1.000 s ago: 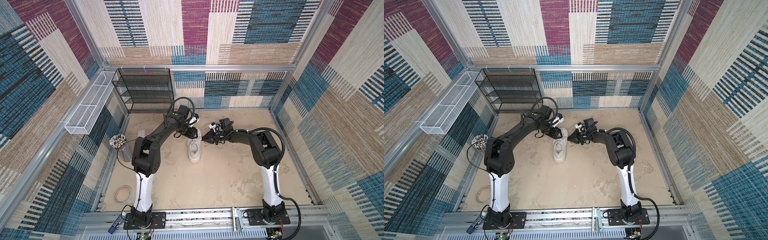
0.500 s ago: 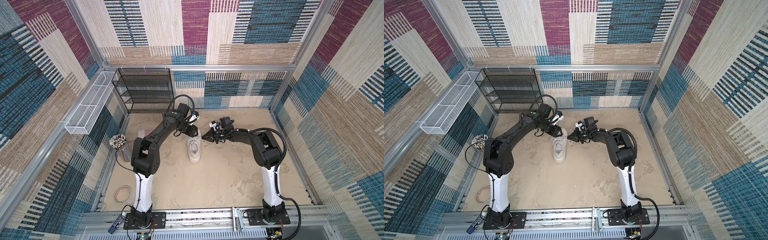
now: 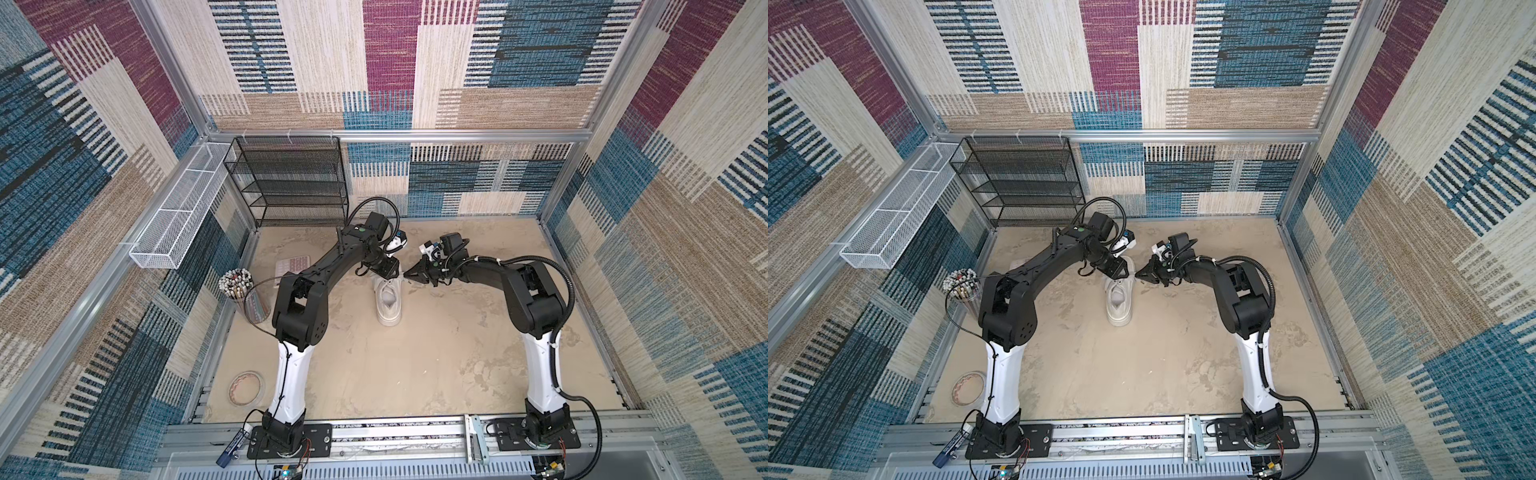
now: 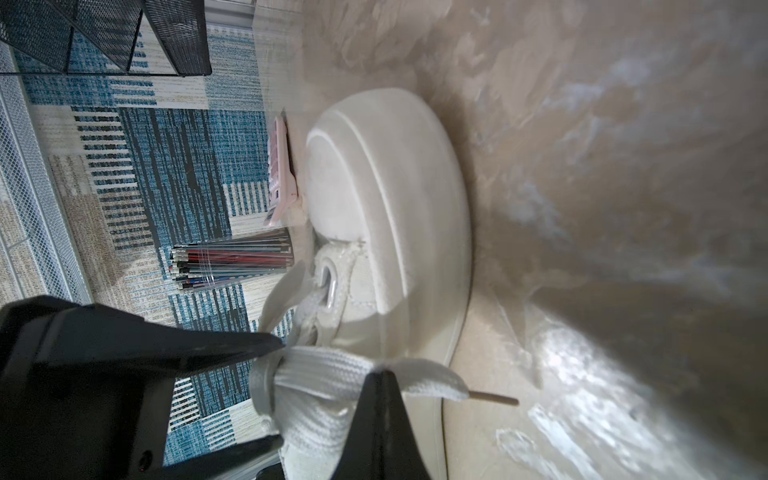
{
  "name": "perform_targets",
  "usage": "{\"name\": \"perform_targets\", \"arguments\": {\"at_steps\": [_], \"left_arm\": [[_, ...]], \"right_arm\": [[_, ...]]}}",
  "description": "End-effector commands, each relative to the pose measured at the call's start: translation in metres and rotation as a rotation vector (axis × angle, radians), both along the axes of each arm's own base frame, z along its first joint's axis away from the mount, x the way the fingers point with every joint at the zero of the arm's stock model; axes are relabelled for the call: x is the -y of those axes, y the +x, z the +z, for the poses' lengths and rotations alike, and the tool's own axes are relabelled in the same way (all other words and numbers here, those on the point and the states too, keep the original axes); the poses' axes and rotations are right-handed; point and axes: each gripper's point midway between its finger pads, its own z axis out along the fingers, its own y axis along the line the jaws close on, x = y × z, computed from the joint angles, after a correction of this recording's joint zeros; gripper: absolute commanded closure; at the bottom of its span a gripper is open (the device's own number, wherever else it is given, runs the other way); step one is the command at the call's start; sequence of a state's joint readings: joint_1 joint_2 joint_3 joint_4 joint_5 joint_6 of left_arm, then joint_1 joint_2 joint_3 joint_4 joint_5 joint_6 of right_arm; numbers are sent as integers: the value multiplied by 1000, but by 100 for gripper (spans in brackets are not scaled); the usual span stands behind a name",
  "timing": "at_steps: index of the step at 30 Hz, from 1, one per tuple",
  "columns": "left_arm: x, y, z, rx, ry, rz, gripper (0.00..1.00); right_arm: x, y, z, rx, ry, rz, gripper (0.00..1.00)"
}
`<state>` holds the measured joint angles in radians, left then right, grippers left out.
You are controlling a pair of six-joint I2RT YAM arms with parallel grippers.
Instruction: Tie the shoes
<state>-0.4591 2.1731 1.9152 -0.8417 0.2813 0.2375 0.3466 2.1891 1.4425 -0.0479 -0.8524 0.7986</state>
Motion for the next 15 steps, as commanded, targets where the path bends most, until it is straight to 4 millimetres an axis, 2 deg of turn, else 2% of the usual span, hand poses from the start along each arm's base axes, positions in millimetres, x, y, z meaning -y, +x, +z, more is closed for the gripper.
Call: {"name": "perform_targets", "arguments": {"at_steps": [1,11,15], "left_arm": [[-9,0,-3,36,81,-41,64],[-13,-3,-3,29,98,-32,67],[-14,-2,3,40,95,-26,61]], "right_arm": [[1,4,8,32,-8,-5,100],[13,11,12,56,-44,-44,100],[20,12,10,54,-50,-65,100]]}}
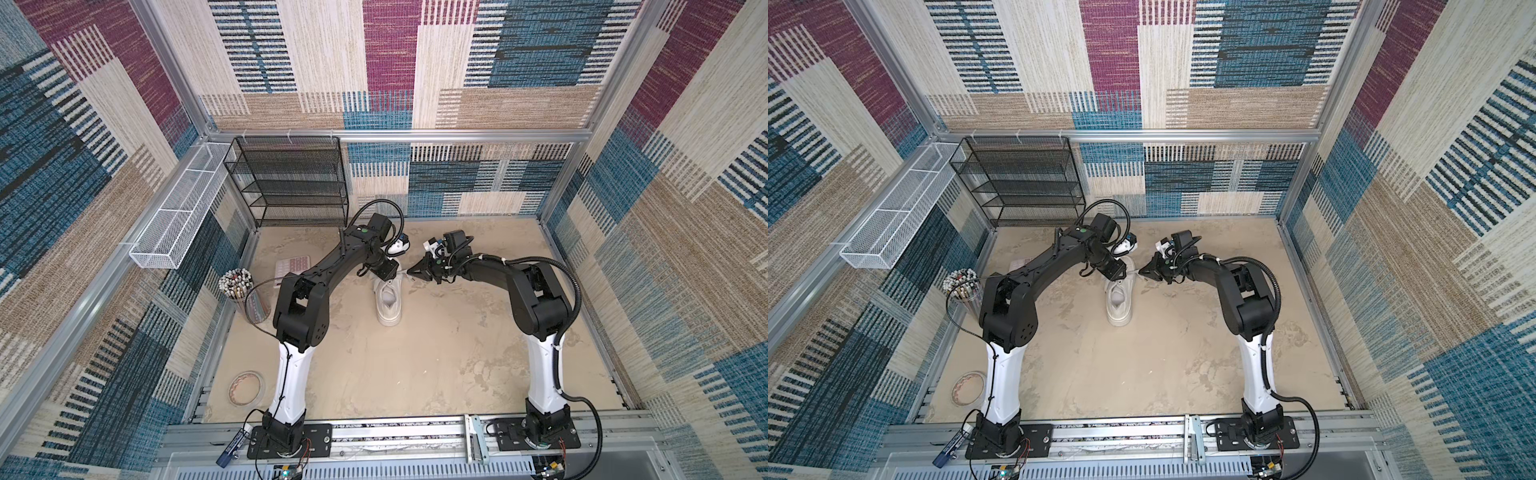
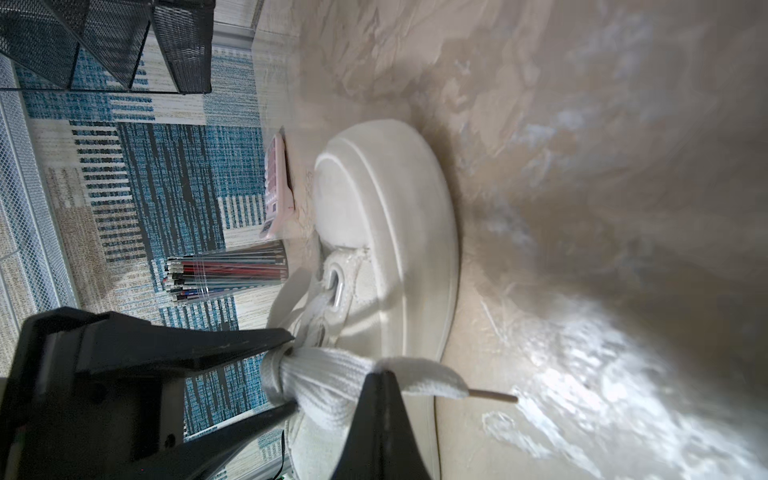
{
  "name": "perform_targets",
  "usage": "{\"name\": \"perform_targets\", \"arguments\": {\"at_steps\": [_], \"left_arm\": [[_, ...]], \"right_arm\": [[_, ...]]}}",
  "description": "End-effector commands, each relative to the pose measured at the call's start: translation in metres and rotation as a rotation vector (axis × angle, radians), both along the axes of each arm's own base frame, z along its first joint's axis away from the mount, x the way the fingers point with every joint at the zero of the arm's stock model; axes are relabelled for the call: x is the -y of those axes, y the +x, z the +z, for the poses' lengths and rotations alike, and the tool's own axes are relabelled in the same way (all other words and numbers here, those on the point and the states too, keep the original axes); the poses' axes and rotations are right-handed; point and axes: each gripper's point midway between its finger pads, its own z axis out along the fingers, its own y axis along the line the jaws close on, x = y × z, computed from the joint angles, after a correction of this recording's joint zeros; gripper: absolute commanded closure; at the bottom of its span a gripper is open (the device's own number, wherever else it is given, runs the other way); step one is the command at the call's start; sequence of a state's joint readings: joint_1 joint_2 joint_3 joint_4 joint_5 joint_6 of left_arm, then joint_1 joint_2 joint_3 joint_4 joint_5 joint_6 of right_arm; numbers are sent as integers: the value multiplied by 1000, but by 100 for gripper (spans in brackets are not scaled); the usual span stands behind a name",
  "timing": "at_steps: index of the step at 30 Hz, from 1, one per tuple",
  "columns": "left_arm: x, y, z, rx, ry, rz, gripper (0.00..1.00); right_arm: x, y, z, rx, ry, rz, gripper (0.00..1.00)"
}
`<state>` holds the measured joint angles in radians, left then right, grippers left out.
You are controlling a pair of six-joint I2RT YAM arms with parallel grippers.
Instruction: Tie the shoes
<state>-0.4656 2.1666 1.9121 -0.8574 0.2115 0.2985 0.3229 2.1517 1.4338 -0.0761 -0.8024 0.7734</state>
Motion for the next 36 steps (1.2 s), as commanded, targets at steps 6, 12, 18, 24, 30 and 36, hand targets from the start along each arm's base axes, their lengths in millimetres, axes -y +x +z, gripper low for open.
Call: {"name": "perform_targets", "arguments": {"at_steps": [6,12,18,24,30,36], "left_arm": [[-4,-3,5,-4,11,14,60],[-5,-2,5,-3,16,15,61],[-6,-3,3,-5,20,16,59],[-7,-1,5,7,26,16,56],[-6,-2,4,0,22,17,58],[-7,-1,5,5,28,20,57]], "right_arm": [[7,4,4,25,-13,-24,100],[15,5,5,31,-32,-47,100],[23,6,5,32,-45,-68,100],[26,8,2,28,-61,-81,100],[34,11,0,23,-87,-109,100],[42,12,1,29,-106,-139,100]]}}
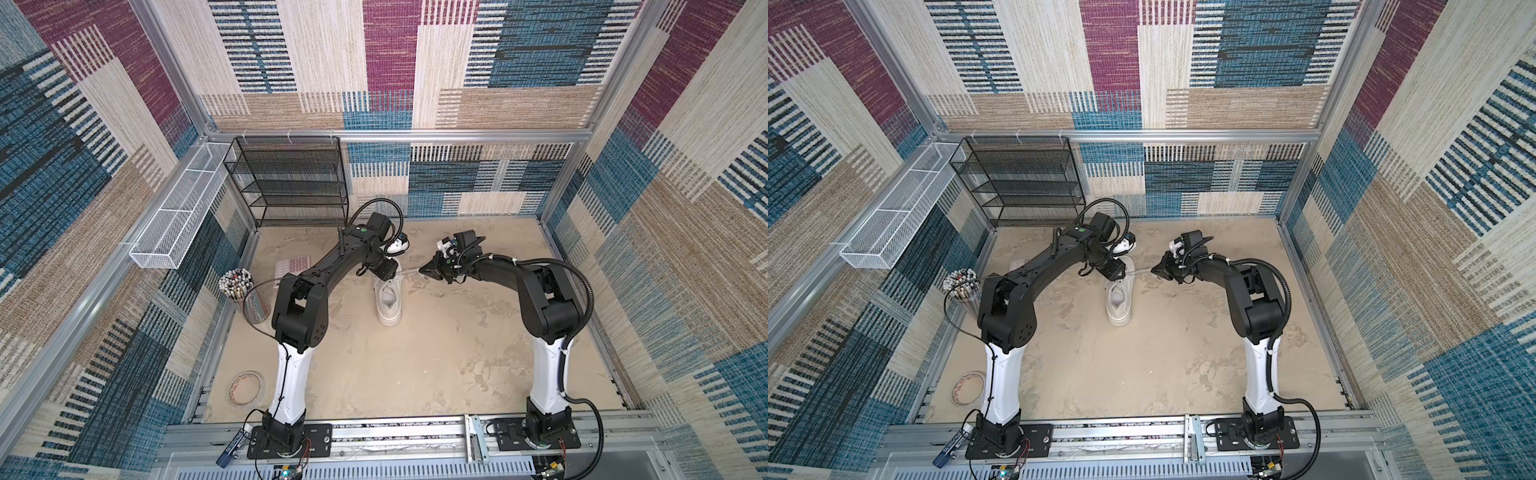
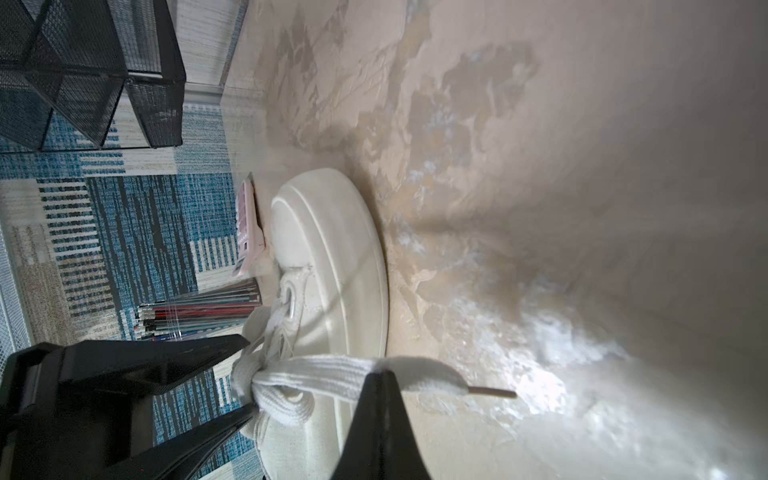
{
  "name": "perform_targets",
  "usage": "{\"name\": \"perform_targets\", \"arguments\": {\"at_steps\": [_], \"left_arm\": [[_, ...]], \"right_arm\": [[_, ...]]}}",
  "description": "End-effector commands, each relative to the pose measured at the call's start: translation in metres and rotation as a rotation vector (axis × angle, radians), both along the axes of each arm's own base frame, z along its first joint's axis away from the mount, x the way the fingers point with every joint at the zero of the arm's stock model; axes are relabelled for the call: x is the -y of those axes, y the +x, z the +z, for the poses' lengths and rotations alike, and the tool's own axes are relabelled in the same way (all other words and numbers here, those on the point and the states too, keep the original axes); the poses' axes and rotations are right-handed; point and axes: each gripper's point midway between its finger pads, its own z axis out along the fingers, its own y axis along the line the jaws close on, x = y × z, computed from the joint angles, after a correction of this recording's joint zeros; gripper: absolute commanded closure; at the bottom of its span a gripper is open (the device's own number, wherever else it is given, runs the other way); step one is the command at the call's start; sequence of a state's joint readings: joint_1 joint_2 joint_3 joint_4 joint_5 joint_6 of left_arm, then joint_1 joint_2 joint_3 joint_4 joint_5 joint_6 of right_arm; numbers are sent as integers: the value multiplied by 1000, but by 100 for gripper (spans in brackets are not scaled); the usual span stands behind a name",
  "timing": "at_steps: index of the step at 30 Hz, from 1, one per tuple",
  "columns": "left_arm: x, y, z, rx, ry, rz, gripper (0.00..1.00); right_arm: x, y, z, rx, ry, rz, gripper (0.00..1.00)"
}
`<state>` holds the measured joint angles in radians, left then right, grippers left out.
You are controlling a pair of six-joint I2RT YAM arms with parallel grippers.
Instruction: Tie the shoes
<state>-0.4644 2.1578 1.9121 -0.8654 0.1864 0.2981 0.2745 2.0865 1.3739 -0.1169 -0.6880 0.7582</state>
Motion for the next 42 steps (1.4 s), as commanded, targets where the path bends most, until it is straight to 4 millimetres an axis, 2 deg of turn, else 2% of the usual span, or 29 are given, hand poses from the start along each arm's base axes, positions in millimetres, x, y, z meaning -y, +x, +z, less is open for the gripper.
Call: {"name": "perform_targets", "arguments": {"at_steps": [1,7,11,19,20,22,24,30,35,39,42], "left_arm": [[-3,-1,2,-4,7,12,56],[-2,-1,2,-6,3,12,56],[-3,-2,1,-8,8,12,56],[-1,-2,2,-12,-3,14,56],[-1,-2,2,-13,-3,14,56],[-1,-3,1,-17,-5,14,55],[1,-3,4,-19,-17,16,50],[0,3,22,-22,-93,56,38],[-10,14,43,-10,-209,120,28],[-18,16,45,-23,-254,147,29],[-23,16,42,-53,-288,174,31]], "right_arm": [[4,5,6,28,-15,-20,100],[7,6,4,24,-24,-23,100],[17,7,2,21,-31,-52,100],[17,10,3,23,-32,-42,100],[16,10,3,22,-26,-34,98],[13,9,8,26,-5,-25,79],[16,10,13,40,-20,-37,70],[26,2,25,54,-34,-44,67],[30,-8,24,42,-62,-36,61],[35,-7,21,50,-60,-32,59],[33,-5,32,76,-36,-26,62]]}}
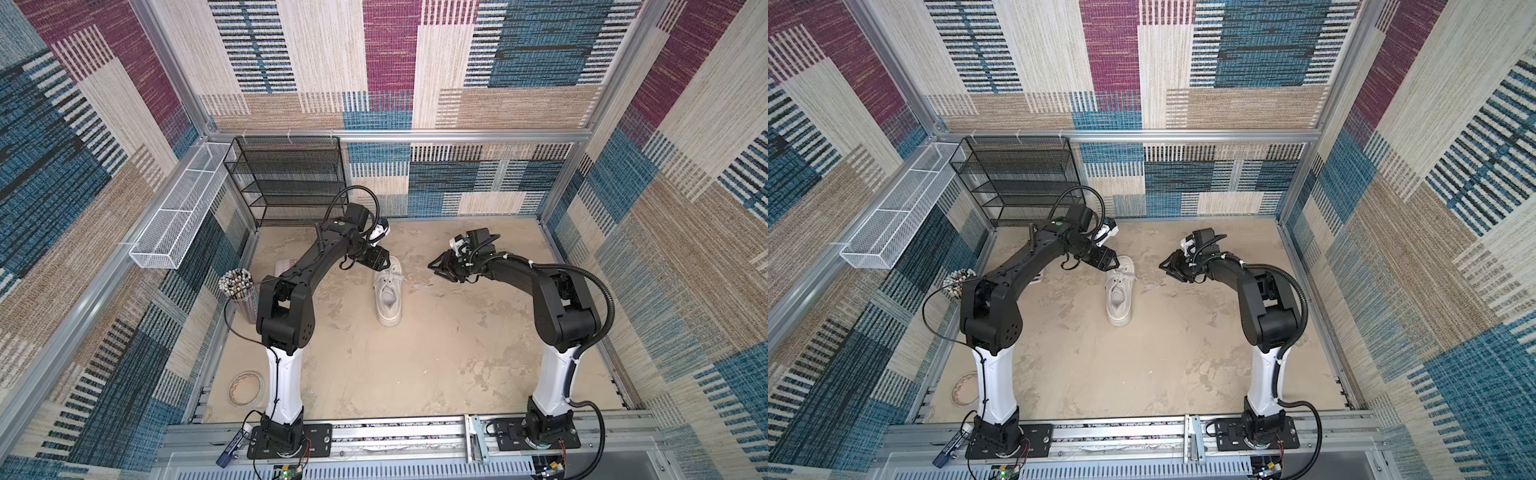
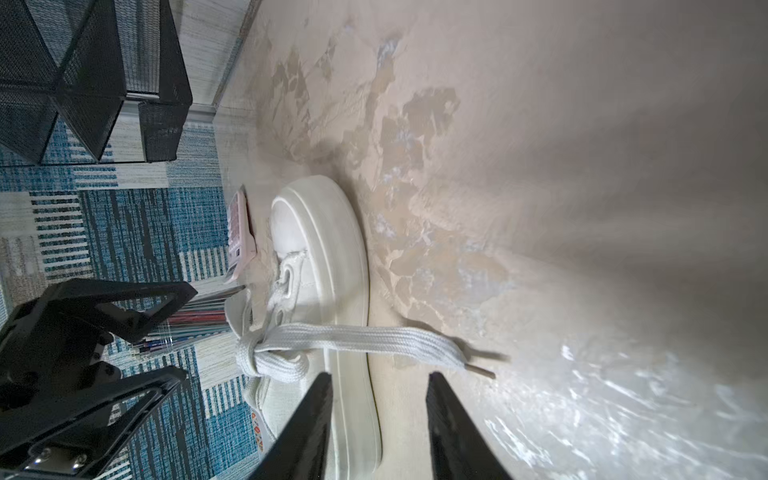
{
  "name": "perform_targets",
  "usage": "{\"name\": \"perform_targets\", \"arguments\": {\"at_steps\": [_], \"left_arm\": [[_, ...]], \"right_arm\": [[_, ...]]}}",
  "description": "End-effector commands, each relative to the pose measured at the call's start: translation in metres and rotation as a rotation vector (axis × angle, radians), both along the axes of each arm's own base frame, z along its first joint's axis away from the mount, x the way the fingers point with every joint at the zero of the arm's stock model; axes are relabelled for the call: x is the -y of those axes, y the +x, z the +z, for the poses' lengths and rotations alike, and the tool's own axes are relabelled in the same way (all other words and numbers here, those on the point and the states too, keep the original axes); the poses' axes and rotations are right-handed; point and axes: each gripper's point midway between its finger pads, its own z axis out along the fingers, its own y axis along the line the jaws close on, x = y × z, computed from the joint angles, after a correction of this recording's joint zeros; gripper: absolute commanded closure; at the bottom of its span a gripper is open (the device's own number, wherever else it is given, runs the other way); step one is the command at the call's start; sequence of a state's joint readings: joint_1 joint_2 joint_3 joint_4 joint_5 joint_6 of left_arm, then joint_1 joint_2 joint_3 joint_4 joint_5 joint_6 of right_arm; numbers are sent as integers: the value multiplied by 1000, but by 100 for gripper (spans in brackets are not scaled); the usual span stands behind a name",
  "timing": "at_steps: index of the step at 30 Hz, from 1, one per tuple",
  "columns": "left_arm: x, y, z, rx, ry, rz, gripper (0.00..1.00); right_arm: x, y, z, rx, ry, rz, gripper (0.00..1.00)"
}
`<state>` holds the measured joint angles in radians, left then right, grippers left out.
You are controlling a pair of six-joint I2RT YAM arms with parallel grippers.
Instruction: Tie the shoes
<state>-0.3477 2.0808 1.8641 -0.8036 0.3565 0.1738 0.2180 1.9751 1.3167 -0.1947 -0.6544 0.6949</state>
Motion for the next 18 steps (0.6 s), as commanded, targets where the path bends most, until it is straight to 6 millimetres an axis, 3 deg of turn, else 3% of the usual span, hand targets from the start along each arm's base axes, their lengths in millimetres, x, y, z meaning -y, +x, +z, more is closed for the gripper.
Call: {"name": "perform_targets", "arguments": {"at_steps": [1,8,13,18], "left_arm": [[1,1,7,-36,-112,34,33],[-11,6,3,-108,-287,121,34],[-12,7,-12,-185,-354,141,33],[-9,12,-21,-197,-400,156,33]], "right_arm": [[-8,-1,18,49,44,33,62],[-64,-30,26,35,188,167,62],[-75,-32,28,28,239,189,61],[-83,-35,15,-8,281,207,61]]}}
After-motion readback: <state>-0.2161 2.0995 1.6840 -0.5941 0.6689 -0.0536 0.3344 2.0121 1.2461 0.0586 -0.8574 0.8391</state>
